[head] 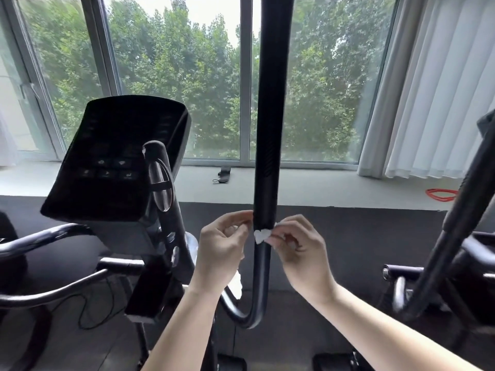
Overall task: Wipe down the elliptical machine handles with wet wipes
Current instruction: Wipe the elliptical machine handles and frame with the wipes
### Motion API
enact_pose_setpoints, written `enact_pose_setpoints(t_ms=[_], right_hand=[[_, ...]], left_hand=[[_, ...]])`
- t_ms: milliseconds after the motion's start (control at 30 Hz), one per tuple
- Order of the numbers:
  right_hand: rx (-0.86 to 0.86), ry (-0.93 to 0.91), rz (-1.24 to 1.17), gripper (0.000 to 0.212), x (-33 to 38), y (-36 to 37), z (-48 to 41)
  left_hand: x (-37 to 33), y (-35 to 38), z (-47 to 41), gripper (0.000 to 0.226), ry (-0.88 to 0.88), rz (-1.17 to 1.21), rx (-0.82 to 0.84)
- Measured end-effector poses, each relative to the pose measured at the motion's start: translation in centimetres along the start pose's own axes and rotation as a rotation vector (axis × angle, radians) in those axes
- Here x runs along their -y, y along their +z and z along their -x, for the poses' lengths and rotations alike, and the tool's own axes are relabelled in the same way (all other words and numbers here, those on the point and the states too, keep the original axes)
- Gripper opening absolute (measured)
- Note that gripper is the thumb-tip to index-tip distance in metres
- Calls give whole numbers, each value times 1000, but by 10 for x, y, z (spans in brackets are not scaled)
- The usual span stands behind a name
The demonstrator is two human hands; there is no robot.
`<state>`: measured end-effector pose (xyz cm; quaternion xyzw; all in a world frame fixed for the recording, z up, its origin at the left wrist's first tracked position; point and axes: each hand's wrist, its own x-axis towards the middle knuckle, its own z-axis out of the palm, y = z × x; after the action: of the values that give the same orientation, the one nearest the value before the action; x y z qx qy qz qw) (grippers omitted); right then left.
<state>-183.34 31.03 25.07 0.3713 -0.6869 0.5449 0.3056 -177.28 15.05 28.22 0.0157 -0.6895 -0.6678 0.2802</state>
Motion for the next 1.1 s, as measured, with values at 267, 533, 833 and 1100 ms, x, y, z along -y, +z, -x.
enact_pose_setpoints(t_ms=[267,533,833,1100], right_hand=[[-95,-27,-2,13,27,-10,-51],[13,77,-101,15,0,0,-1],[-161,-104,47,12,35,-5,-66],[75,6,76,9,0,5,19]], left_hand=[[13,4,5,12,-38,52,-21],[23,5,12,10,-48,21,-22],[23,6,13,9,-79,45,-24],[27,4,18,15,-82,19,-11]])
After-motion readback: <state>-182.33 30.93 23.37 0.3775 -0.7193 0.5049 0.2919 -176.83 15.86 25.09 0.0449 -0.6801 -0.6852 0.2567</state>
